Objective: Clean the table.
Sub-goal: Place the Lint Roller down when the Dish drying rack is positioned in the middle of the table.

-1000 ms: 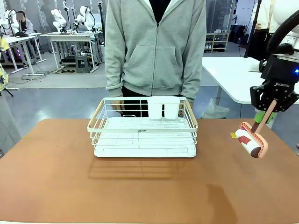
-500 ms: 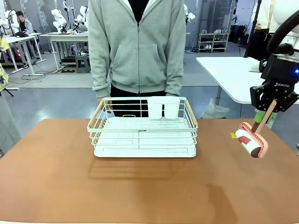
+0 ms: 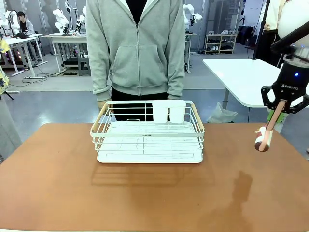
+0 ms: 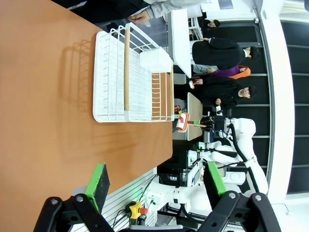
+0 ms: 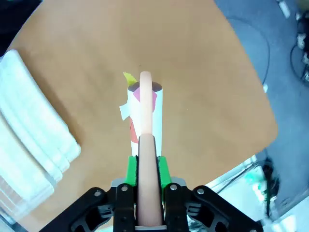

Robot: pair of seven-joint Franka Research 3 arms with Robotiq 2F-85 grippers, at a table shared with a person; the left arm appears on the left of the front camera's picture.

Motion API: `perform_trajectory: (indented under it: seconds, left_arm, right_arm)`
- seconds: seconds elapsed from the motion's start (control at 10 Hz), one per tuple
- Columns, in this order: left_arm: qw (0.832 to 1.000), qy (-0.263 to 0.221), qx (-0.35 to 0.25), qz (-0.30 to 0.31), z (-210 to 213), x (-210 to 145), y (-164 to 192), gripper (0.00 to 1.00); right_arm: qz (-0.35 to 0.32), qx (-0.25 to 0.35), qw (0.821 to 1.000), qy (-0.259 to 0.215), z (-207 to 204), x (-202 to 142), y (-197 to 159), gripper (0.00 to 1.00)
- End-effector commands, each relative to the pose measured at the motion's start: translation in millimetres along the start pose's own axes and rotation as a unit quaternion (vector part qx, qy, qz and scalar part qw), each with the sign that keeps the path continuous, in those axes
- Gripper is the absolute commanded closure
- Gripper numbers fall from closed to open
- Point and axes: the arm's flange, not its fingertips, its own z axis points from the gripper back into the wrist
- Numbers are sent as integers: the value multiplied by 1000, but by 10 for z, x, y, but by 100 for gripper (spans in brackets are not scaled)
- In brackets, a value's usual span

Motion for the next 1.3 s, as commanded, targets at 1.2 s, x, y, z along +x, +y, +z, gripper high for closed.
perform_trajectory:
  seconds: [1.2]
  left_arm:
    - [1000, -3, -5, -5, 28, -4, -8, 0]
  right_arm:
    - [-434, 181, 880, -63, -940, 208, -27, 79]
